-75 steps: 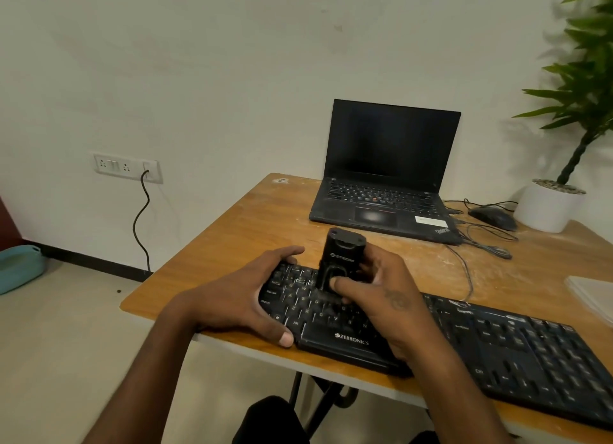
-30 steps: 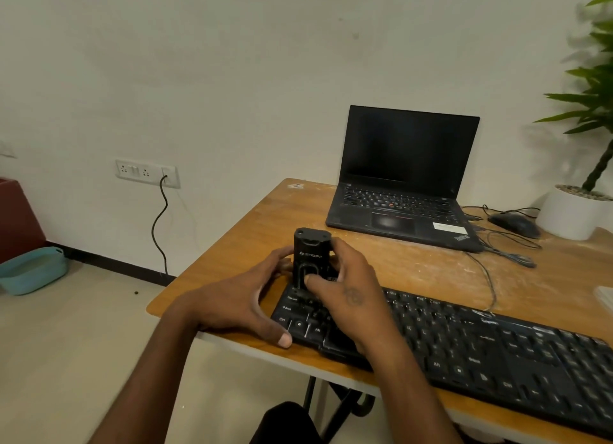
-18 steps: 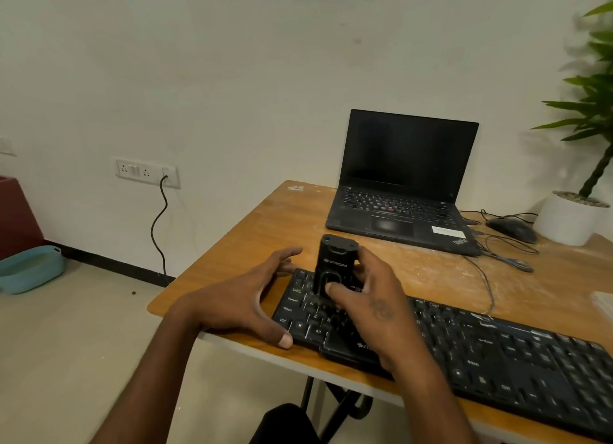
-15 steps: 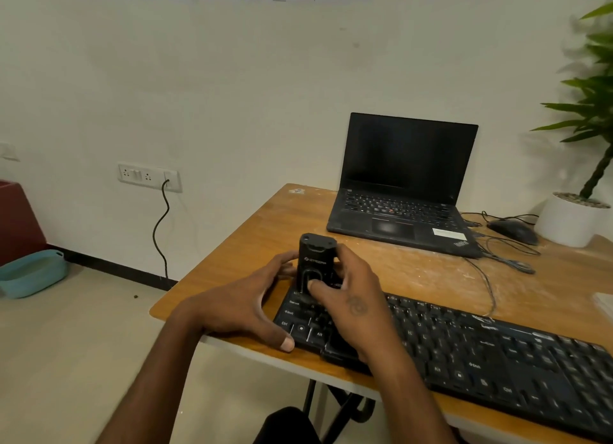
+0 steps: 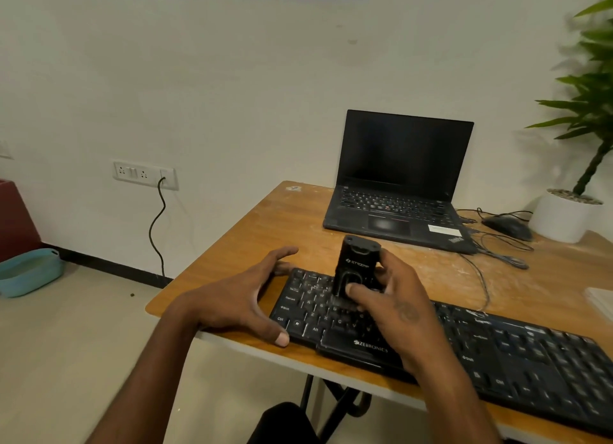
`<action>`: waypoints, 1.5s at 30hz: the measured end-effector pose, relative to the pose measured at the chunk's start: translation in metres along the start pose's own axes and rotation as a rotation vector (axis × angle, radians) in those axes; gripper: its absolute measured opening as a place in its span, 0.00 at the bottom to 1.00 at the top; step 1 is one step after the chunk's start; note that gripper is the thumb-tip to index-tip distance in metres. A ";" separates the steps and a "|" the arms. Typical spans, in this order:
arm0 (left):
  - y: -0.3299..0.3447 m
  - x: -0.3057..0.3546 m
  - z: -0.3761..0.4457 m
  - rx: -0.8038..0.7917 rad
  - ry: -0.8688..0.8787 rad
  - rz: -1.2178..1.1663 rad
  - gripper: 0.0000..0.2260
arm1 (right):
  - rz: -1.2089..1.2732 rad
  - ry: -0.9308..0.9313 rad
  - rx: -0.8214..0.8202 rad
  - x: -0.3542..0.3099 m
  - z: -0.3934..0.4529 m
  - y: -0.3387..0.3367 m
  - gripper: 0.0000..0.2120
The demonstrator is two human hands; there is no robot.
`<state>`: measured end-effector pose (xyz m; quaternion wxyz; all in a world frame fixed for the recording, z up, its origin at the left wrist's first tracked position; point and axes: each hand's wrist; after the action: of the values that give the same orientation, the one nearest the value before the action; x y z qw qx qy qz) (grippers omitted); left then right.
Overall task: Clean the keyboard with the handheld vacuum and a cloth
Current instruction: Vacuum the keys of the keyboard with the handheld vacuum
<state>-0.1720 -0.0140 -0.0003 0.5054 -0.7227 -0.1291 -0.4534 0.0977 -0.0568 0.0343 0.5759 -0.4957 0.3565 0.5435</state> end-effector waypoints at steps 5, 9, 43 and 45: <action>0.001 0.003 0.000 0.011 0.003 0.016 0.57 | -0.142 -0.048 -0.060 -0.003 0.013 0.041 0.19; 0.001 0.002 0.001 0.024 0.018 0.028 0.57 | -0.150 -0.062 -0.101 -0.004 0.022 0.057 0.19; 0.002 0.005 -0.002 0.000 0.002 -0.018 0.57 | -0.047 -0.002 0.004 -0.003 -0.014 -0.022 0.20; 0.001 0.006 -0.003 0.002 -0.005 -0.019 0.57 | -0.075 -0.010 0.004 -0.003 -0.013 -0.017 0.19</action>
<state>-0.1697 -0.0187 0.0039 0.5014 -0.7221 -0.1375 -0.4564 0.1151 -0.0684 0.0375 0.5987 -0.5049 0.3357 0.5233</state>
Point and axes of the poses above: each hand's wrist, its own z-axis towards the middle knuckle, its own y-axis out of the palm, x = y × z, and after that the axes turned 2 degrees about z, right-handed
